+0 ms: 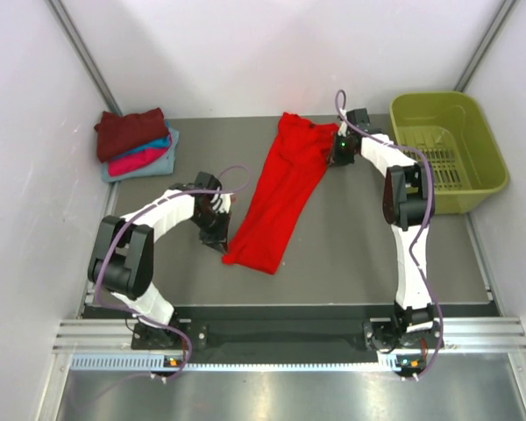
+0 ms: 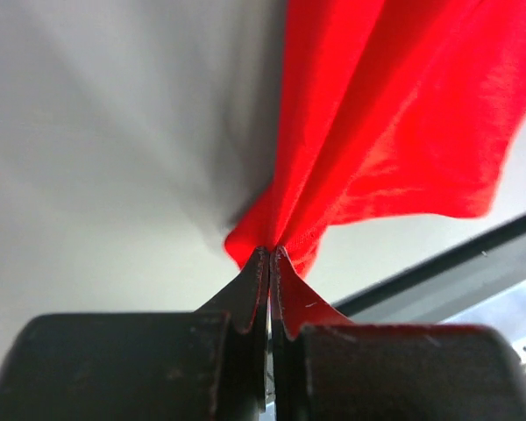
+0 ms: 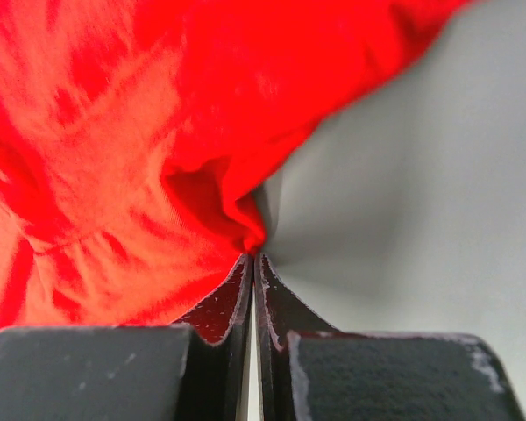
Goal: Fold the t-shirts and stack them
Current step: Fold the tshirt
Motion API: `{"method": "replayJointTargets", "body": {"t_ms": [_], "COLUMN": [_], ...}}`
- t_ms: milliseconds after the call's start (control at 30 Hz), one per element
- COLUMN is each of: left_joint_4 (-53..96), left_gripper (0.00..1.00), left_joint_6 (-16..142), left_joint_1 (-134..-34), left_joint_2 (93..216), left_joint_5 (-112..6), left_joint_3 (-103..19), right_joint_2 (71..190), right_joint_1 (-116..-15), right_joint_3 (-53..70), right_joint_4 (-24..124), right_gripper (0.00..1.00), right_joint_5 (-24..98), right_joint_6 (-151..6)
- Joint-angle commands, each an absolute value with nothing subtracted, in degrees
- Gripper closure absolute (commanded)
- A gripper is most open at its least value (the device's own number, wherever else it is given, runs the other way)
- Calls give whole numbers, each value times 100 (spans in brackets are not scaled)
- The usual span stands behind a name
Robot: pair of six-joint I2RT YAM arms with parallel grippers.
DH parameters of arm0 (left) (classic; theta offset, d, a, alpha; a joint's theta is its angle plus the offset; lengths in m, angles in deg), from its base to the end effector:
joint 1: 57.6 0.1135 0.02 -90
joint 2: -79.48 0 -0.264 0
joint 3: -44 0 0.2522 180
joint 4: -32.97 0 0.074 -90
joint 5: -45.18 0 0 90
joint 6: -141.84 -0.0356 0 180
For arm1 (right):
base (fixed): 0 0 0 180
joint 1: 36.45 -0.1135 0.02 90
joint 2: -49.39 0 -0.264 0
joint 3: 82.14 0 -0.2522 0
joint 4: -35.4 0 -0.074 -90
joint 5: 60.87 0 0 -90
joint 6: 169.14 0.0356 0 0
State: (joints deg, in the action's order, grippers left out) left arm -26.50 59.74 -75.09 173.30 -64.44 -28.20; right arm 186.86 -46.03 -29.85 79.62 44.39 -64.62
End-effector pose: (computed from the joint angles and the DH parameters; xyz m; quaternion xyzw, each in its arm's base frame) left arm 0.2718 -0.0982 0.1778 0.0953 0.9779 -0.1825 0.0373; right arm 0.5179 0.0969 0.1616 -0.0004 0.9435 0.1875 0.2733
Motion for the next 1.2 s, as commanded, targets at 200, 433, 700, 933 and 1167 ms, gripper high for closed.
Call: {"method": "replayJointTargets", "body": {"t_ms": [200,433,700,933,1167], "left_joint_4": [-2816,-2553,-2482,-2631,-2641], "left_gripper": [100,87,61,58,60], "left_joint_6": [6220,6098,5966,5879,5992], "left_joint_1": [-7825,-7764,-7641,-7500,-7236], "left_joint_2": [16948,16921,17211,17984,18872], "left_joint_5": [-6917,-5830,-5081,-5115,-5282], "left_joint_3": [-2698,-3040,-3454,-4269,-4781], "right_joint_2": [18141,17193,15849,15750,16145], "right_joint_1": [-4471,-4576,-5094,-5849,-6396], "right_joint_3": [-2594,-1876,-363,341,395], "right_joint_4": [8221,8265,8160,7387,6929], "right_gripper": [67,30,36,36,37], "right_joint_5": [3968,4608,6126,7544,8098], "right_joint_6": [-6860,-6719,-6491,-5832,-5638]}}
